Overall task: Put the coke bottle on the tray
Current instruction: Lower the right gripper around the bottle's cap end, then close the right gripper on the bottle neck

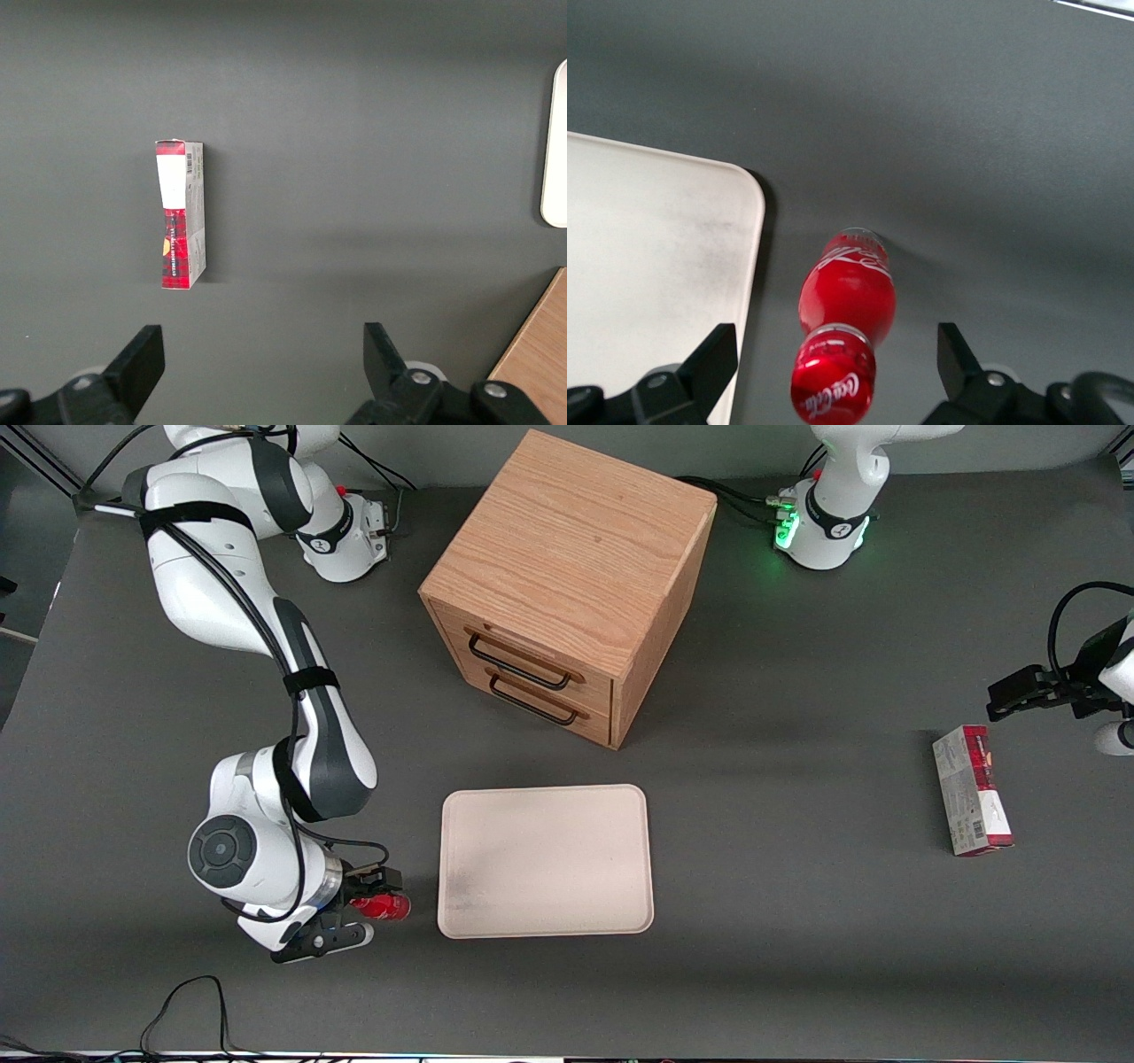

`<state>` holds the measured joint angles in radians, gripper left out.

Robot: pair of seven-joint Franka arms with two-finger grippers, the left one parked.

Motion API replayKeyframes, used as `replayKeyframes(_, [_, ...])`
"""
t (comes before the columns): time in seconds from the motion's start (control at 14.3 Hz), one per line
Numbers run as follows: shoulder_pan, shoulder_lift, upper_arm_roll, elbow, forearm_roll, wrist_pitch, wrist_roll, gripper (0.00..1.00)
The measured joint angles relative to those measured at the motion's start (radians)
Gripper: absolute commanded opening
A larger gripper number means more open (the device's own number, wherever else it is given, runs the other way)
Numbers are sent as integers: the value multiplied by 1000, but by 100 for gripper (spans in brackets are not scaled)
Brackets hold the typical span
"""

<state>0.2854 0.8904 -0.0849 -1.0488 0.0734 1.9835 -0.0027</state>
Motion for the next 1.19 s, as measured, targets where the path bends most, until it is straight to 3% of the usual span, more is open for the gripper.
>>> replayKeyframes(0.63, [0, 1, 0, 25, 0, 1, 0, 95])
replayKeyframes(0.7, [0, 1, 0, 29, 0, 0, 0, 83])
replayKeyframes(0.84, [0, 1, 0, 33, 0, -5, 0, 0])
replayKeyframes(1.19, [-1, 0, 1, 44, 0, -22, 0, 0])
